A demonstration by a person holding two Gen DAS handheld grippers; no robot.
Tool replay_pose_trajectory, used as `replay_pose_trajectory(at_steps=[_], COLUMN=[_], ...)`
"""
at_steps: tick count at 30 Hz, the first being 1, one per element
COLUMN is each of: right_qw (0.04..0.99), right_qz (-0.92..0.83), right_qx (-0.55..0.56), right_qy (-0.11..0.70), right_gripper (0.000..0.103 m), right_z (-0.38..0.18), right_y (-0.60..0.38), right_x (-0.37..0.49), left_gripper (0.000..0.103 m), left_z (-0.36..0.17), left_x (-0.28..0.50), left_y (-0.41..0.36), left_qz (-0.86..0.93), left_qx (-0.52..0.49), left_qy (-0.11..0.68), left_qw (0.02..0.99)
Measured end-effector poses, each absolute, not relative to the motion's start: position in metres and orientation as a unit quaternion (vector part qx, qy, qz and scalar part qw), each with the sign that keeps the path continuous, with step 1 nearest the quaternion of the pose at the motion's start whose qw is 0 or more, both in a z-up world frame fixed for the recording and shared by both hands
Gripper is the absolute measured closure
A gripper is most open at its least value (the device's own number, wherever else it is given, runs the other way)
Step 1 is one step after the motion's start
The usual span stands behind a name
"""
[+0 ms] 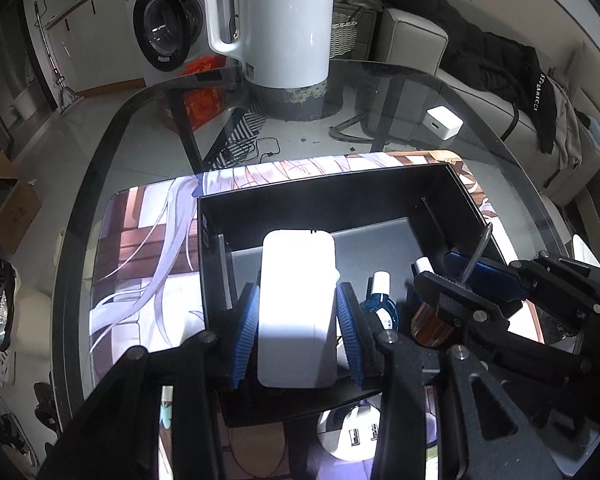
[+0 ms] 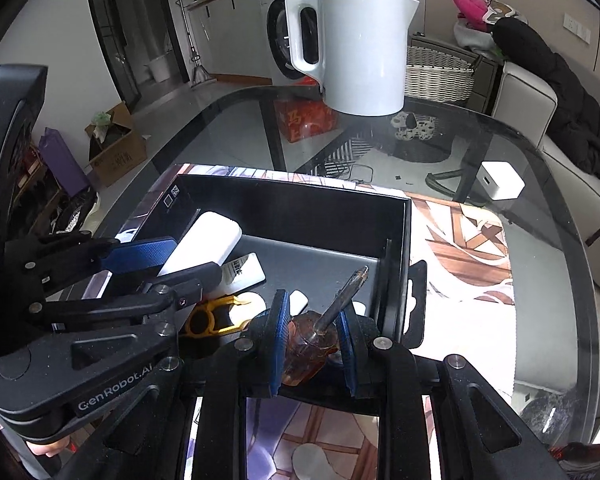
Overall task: Organize rigid objects
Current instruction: 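Lower the white case into the box with the left tool while the right tool drops the screwdriver in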
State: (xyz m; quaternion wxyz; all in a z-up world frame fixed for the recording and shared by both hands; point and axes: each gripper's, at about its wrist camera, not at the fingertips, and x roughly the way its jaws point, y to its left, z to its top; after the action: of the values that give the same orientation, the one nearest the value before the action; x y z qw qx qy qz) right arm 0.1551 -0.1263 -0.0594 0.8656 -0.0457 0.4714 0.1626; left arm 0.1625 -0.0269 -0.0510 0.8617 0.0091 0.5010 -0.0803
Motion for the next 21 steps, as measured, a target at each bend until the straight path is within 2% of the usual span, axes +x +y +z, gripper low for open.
replay_pose_trajectory(at_steps=[21], right_qw=[0.868], right_qz=[0.154], right_qx=[-0.056], right_qy=[0.469], right_gripper=[0.080], right_z=[-0.0559], right_y=[-0.1218], right_x=[0.1526], left_gripper=[0.064], left_z=[-0.0484], left_x=[0.1621], left_y=[-0.0262], left_qz=[-0.079], left_qx=[0.015], left_qy=[0.495], left_qw=[0.865])
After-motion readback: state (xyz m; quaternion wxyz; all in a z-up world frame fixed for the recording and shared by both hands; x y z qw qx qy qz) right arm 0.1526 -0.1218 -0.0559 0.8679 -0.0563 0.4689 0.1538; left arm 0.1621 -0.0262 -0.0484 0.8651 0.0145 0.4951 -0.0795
